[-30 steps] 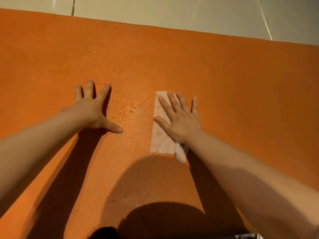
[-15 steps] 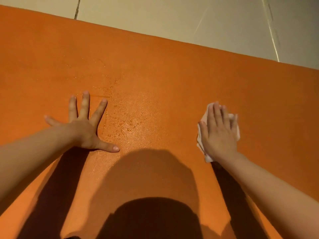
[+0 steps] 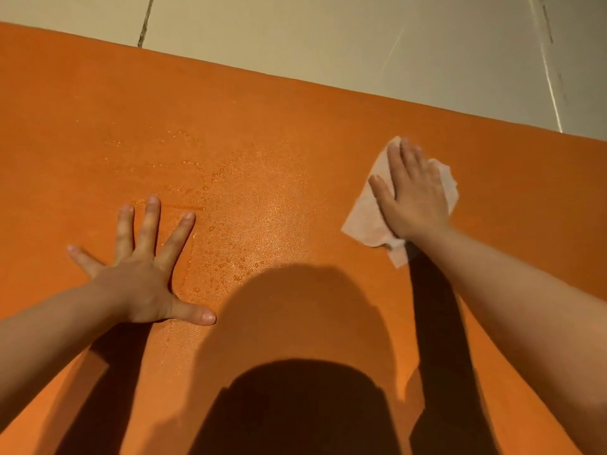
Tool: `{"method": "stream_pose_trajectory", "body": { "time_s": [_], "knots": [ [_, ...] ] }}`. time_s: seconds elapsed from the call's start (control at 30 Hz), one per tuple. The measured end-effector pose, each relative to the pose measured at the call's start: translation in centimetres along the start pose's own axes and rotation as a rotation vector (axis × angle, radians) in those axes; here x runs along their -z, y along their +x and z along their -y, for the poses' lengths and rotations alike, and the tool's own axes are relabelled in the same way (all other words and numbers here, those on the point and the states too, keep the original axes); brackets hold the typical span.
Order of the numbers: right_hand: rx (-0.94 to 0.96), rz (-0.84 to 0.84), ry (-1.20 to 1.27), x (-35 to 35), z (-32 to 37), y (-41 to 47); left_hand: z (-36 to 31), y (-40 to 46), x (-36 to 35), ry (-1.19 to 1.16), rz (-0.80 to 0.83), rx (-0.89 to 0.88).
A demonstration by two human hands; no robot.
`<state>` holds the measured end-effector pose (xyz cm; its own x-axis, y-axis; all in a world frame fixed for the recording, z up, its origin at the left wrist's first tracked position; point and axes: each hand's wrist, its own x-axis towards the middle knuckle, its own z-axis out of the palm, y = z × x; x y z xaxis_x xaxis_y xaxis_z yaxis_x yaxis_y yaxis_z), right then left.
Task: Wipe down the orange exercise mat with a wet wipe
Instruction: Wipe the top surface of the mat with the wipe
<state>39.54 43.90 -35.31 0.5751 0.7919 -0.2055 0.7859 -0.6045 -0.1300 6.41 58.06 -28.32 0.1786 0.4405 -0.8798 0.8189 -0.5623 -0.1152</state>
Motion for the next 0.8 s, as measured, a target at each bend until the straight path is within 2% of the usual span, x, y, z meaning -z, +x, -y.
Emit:
{"method": "stream_pose_trajectory", "body": {
  "time_s": [0.13,0.2,0.27,0.47,0.53,0.63,0.8],
  "knots": [
    [-0.51,-0.058,0.043,1.0,-5.3,-0.4,0.1,-0.1,0.2,0.009,0.015,-0.009],
    [-0.599,-0.101,0.081,0.7,-3.9,-0.3,0.1,-0.1,0.3,0.017,0.021,-0.01],
    [-0.5,-0.112,0.055,0.5,-0.6,0.7,0.1,-0.1,0.5,0.017,0.022,-0.012],
    [0.167,-0.068,-0.057,-1.5,13.4,3.9,0.3,0.2,0.3,0.003,0.022,-0.023],
    [0.26,-0.037,-0.076,-1.0,14.6,5.8,0.5,0.3,0.2,-0.005,0.023,-0.021],
    [0.17,-0.019,-0.089,0.2,11.2,9.0,0.6,0.4,0.2,-0.007,0.029,-0.023],
    [-0.307,-0.002,-0.091,2.9,-2.0,9.5,0.7,0.5,0.3,-0.008,0.043,-0.015]
  ]
}}
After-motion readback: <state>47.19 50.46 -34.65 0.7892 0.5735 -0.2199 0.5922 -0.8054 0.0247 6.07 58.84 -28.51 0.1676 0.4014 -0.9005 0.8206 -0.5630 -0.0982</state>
